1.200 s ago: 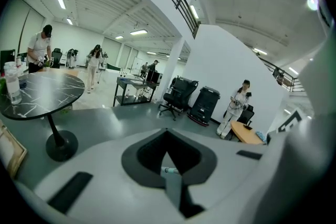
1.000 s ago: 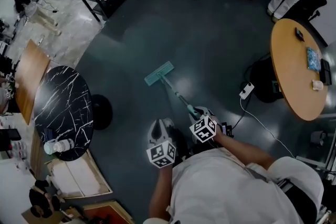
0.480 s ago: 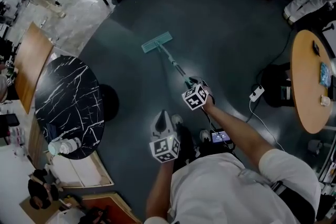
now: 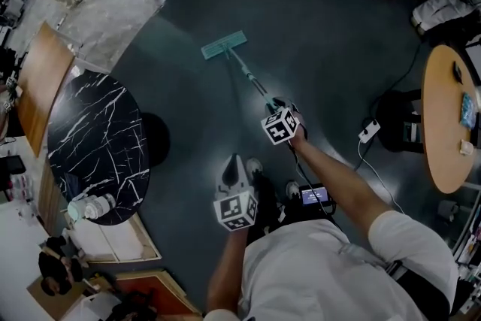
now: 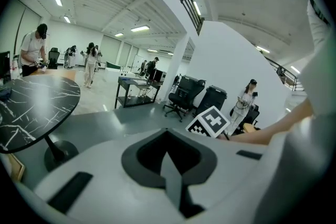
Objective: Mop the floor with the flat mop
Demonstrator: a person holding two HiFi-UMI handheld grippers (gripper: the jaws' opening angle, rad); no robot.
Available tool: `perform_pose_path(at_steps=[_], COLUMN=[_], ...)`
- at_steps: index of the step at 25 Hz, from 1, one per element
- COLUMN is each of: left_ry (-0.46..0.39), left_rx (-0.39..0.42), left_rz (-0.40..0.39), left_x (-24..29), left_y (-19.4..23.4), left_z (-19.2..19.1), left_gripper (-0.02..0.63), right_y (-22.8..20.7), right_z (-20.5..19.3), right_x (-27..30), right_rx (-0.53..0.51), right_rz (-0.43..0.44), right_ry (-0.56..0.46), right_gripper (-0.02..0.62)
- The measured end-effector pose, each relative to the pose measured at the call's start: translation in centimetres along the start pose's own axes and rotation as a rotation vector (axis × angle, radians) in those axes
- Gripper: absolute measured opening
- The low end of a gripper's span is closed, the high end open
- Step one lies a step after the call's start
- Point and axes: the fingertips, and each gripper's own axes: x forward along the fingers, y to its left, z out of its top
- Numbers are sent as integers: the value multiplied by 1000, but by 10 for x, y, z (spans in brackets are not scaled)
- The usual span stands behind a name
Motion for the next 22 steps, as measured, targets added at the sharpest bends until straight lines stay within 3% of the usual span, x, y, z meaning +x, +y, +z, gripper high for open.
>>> perform_pose_path(at_steps=[6,14,22], left_ry=[3,3,-31], left_rx=[12,6,50], left_rz=[-17,-49,-97], left_x=[-21,-64,-104], left_y=[-25,-77,-133], left_z=[-14,-39,-52], left_gripper=[5,5,5], right_y=[5,23,42], right_z=[-56,-144,-175], right_x=[-68,-215,-328], right_rx=[7,-42,-31], right_rz=[22,99,139], right_ry=[23,33,-38], right_gripper=[112,112,112])
